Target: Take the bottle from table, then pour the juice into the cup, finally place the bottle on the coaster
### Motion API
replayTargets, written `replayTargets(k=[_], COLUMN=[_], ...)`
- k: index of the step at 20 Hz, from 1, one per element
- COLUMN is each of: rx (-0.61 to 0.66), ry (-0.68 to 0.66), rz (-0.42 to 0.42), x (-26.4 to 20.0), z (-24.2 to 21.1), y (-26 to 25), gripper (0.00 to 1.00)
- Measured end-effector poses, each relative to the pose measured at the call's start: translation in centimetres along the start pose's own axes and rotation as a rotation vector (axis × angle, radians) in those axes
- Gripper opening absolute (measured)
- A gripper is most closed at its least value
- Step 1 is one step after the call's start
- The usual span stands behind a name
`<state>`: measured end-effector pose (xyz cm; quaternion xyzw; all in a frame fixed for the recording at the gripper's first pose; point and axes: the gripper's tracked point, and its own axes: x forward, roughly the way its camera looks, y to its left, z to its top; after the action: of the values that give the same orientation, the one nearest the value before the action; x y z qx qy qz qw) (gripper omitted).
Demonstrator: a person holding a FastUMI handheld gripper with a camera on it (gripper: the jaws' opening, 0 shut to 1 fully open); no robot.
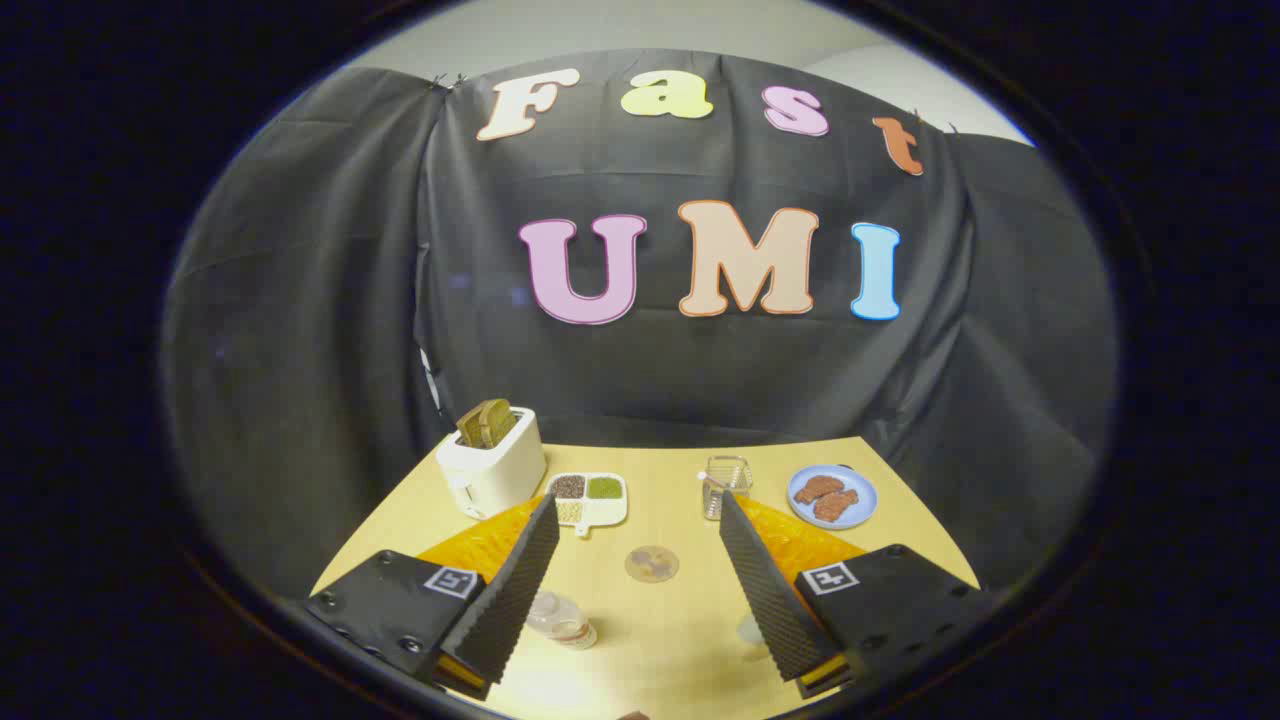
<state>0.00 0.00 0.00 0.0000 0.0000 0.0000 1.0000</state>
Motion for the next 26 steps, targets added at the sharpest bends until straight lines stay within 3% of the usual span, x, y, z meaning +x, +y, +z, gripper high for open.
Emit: replayTargets(k=[11, 22, 26], rx=[0.025, 0.023, 0.01], ry=[0.02, 0.095, 0.188], rz=[-0.002, 0.016, -0.01], x=[-2.2, -4.9, -6.0], z=[-1.9, -7.8, -12.5], y=[2.2, 8.1, 9.3], gripper=[1.0, 1.0, 1.0])
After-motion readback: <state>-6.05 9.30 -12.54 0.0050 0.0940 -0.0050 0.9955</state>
